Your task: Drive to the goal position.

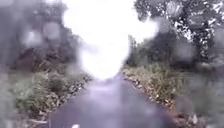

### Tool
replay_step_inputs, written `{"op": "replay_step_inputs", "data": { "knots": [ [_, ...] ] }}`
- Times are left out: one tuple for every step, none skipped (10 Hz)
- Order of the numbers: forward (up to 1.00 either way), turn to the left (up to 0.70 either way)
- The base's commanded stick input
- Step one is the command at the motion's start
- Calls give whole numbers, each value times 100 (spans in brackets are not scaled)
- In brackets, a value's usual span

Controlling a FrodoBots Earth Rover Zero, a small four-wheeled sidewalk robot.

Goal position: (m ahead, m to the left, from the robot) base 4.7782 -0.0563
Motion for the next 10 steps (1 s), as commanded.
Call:
{"op": "replay_step_inputs", "data": {
  "knots": [
    [85, 0],
    [85, 15],
    [85, 30],
    [85, 16],
    [85, 5],
    [85, 0],
    [85, 0],
    [85, 0],
    [85, 0],
    [85, 0]
  ]
}}
